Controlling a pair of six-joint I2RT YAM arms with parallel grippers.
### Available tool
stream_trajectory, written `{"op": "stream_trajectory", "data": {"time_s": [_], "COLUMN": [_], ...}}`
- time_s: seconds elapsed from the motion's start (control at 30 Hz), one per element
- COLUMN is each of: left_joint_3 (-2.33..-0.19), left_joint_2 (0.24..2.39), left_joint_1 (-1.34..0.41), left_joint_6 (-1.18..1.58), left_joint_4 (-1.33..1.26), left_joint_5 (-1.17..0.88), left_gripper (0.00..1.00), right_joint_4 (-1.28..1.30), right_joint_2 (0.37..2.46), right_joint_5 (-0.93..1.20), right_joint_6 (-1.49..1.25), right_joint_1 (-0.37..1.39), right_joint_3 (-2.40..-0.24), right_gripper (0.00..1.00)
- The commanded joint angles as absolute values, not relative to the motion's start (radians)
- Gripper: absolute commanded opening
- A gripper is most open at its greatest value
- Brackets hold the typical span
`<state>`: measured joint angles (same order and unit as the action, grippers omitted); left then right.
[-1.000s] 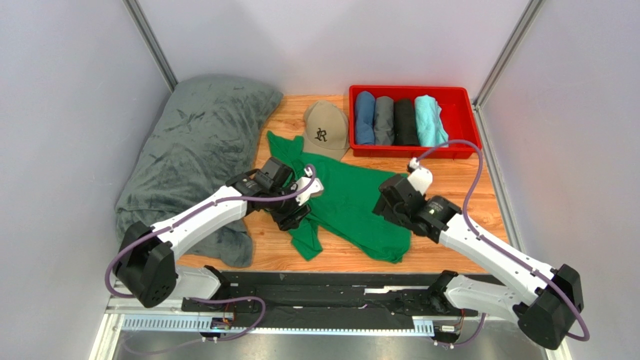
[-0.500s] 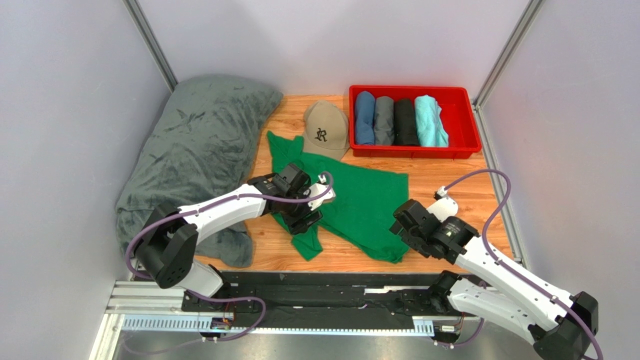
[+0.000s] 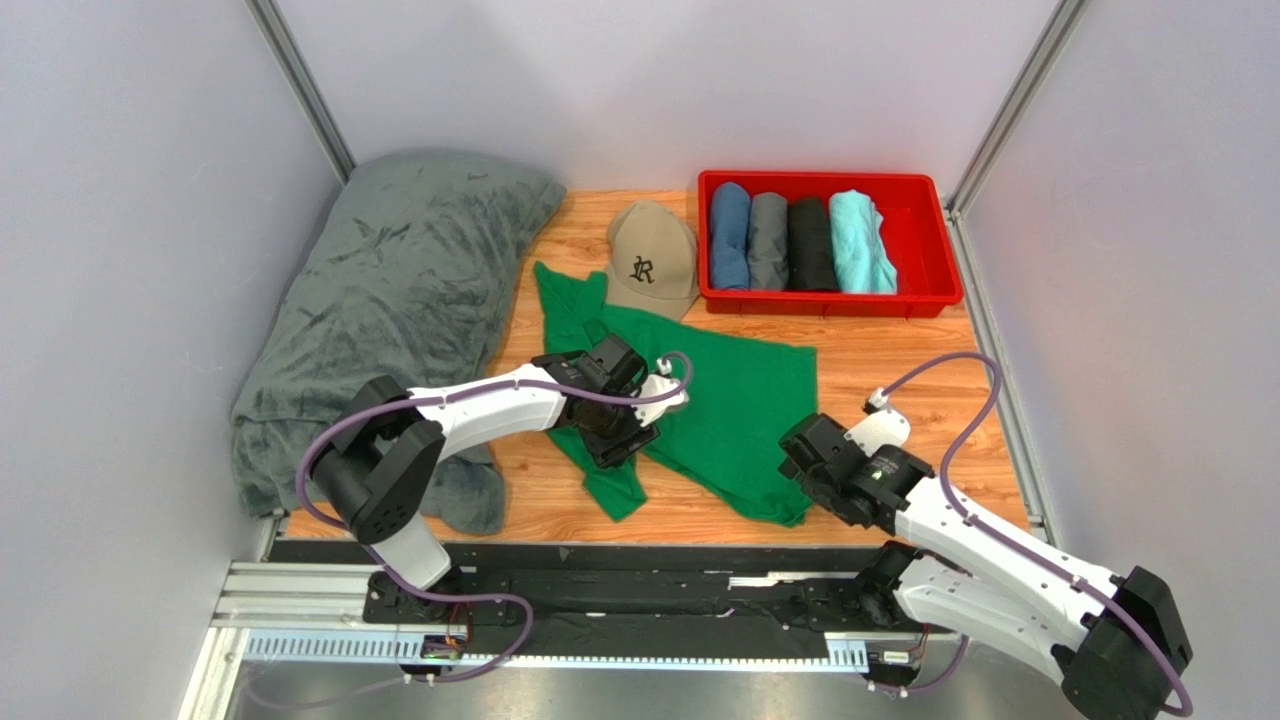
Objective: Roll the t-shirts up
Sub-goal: Flatten out the T-shirt at the center of the board.
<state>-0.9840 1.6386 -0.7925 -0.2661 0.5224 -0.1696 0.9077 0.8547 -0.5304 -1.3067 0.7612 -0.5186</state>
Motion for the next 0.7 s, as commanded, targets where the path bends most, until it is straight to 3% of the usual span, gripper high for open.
{"op": "stream_trajectory", "data": {"time_s": [0.0,0.07,0.1,0.2,0.3,0.33,0.4,0.67], "left_joint_3": [-1.009,-0.999,-0.991,-0.974,-0.977,-0.98,-0.983,-1.057], "left_joint_2": [1.628,1.597,1.556,1.452,1.34,1.312,1.228,1.009], "left_joint_1": [-0.798,-0.796,-0.796,-0.775,-0.732,-0.72,-0.669,-0.493], "left_joint_6": [-0.259,-0.278,-0.285,-0.305,-0.321,-0.328,-0.348,-0.431], "left_joint_4": [0.508,0.517,0.522,0.56,0.629,0.647,0.702,0.861], "left_joint_5": [-0.13,-0.104,-0.095,-0.084,-0.098,-0.104,-0.103,-0.097], "left_gripper": [0.35,0.16,0.0,0.0,0.0,0.0,0.0,0.0], "right_joint_4": [0.764,0.744,0.724,0.67,0.647,0.649,0.653,0.634], "right_joint_2": [0.845,0.857,0.874,0.917,0.96,0.989,1.006,1.116], "right_joint_5": [-0.566,-0.566,-0.563,-0.545,-0.532,-0.531,-0.529,-0.448], "right_joint_6": [-1.322,-1.306,-1.287,-1.25,-1.195,-1.162,-1.125,-0.879], "right_joint_1": [0.746,0.724,0.716,0.696,0.67,0.651,0.624,0.356], "right_joint_3": [-0.483,-0.485,-0.489,-0.505,-0.54,-0.555,-0.599,-0.788], "right_gripper": [0.73,0.68,0.66,0.54,0.26,0.11,0.02,0.0]}}
